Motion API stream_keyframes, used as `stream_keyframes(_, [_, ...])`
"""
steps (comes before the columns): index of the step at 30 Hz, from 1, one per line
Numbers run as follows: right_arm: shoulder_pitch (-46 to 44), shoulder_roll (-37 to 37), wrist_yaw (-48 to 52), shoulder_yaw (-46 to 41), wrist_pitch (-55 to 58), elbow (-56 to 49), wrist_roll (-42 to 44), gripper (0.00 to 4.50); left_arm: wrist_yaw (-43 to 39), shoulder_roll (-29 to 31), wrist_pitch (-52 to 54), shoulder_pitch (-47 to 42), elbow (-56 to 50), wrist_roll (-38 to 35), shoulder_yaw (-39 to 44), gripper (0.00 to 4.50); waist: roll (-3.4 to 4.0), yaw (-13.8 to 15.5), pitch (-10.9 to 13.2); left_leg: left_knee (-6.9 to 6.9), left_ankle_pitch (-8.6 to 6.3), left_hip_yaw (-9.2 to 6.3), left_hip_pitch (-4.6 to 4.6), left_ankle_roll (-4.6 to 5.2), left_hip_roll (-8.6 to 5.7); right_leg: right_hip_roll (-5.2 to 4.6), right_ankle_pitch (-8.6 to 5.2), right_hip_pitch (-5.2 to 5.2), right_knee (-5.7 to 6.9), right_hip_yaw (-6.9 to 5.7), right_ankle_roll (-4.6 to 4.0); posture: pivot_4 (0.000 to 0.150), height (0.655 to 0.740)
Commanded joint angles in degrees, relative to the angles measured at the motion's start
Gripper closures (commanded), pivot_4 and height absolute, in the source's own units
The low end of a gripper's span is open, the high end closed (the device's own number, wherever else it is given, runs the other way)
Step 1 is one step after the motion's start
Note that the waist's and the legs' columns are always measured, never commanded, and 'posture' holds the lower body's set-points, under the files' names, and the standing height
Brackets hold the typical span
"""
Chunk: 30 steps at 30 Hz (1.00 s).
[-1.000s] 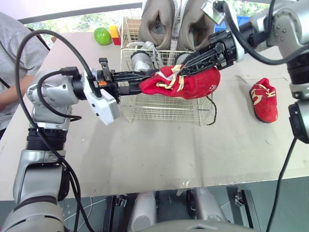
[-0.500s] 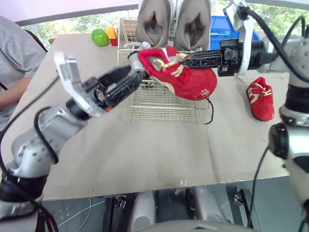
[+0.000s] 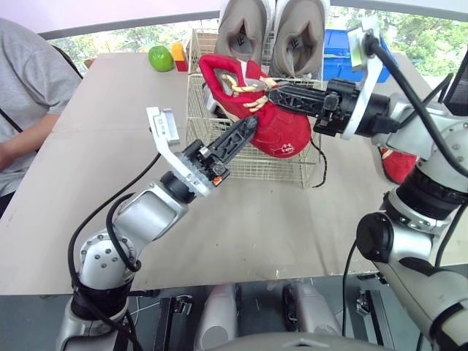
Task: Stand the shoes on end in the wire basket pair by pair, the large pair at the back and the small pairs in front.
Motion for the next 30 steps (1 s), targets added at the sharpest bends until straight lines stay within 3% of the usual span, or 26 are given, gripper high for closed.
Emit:
stream_keyframes(1, [0.2,0.2,-3.6,-2.3,0.4,-3.2,5.0,4.50,-1.9,0.6,1.9,-2.9,1.1,0.1,2.3,2.39,0.00,0.0,0.0,0.00,0.00,0.02,0.00,0.00,0.00,0.00,0.00,0.00,-0.01,0.02,0.00,0.150,0.7400])
stream_keyframes(6, [3.1,1.9,-7.2,-3.6,0.1,-4.7,7.8,4.50,-4.5,1.3,5.0,-6.1,3.6,2.0,2.6,4.49,0.00,-0.1,0.0,-0.01,0.00,0.01,0.00,0.00,-0.01,0.00,0.00,0.03,-0.05,0.01,0.01,0.150,0.7400])
stream_keyframes(9, [7.6,-1.1,-6.3,-0.3,-7.4,-9.0,5.2,3.49,-10.0,3.7,6.5,-8.1,5.0,5.3,4.6,4.50,0.00,-0.1,0.0,-0.02,0.00,0.01,0.00,0.00,-0.01,0.00,-0.01,0.02,-0.04,0.01,0.01,0.150,0.7400])
stream_keyframes(11, [11.7,-4.8,-2.2,3.2,-13.7,-14.6,5.2,2.51,-15.2,7.1,7.2,-9.7,7.5,8.0,7.6,4.50,0.01,-0.1,0.0,-0.03,0.00,-0.03,-0.03,0.00,-0.01,0.02,-0.02,0.00,-0.06,-0.02,0.01,0.150,0.7400])
stream_keyframes(12, [14.8,-7.6,0.2,5.5,-18.0,-17.8,3.6,1.93,-21.3,10.7,7.0,-10.4,8.7,12.2,8.9,4.50,0.03,-0.1,0.0,-0.05,0.00,-0.05,-0.04,0.00,0.00,0.03,-0.02,-0.01,-0.11,-0.05,0.01,0.150,0.7400])
stream_keyframes(14, [20.2,-11.6,4.7,7.1,-23.6,-21.7,3.3,1.18,-34.4,18.0,3.3,-10.6,11.0,24.4,9.1,4.50,-0.04,-0.2,0.0,-0.08,0.00,-0.02,-0.07,0.00,-0.02,0.04,-0.03,-0.04,-0.14,-0.05,0.02,0.150,0.7400])
stream_keyframes(16, [25.5,-15.4,8.7,7.9,-28.7,-24.5,3.3,1.18,-43.0,21.9,-2.2,-11.4,15.9,34.4,8.9,4.50,0.15,-0.1,0.0,-0.27,-0.01,0.01,0.04,-0.01,-0.01,0.06,-0.04,0.03,-0.36,-0.04,0.00,0.150,0.7400])
stream_keyframes(21, [33.5,-19.9,12.1,8.8,-36.9,-26.6,3.6,1.18,-56.5,22.1,-14.0,-13.5,25.8,49.6,7.8,4.50,0.17,-0.1,0.0,-0.34,0.00,0.11,0.06,-0.01,0.02,0.04,-0.04,0.06,-0.58,0.05,0.00,0.150,0.7400])
stream_keyframes(27, [39.2,-23.2,12.6,8.2,-43.5,-28.9,4.8,1.18,-65.7,20.9,-20.1,-13.3,32.3,59.0,6.5,4.50,0.14,0.0,0.0,-0.31,-0.01,0.13,0.00,0.01,0.02,-0.01,-0.02,0.18,-0.86,0.02,0.00,0.150,0.7400])
stream_keyframes(30, [41.5,-25.1,12.3,8.0,-45.4,-29.3,5.6,1.18,-66.1,18.8,-21.3,-11.3,31.7,61.6,6.7,4.50,0.13,0.0,0.0,-0.32,-0.02,0.14,0.00,0.01,0.03,-0.02,-0.02,0.19,-0.87,0.03,0.02,0.150,0.7400])
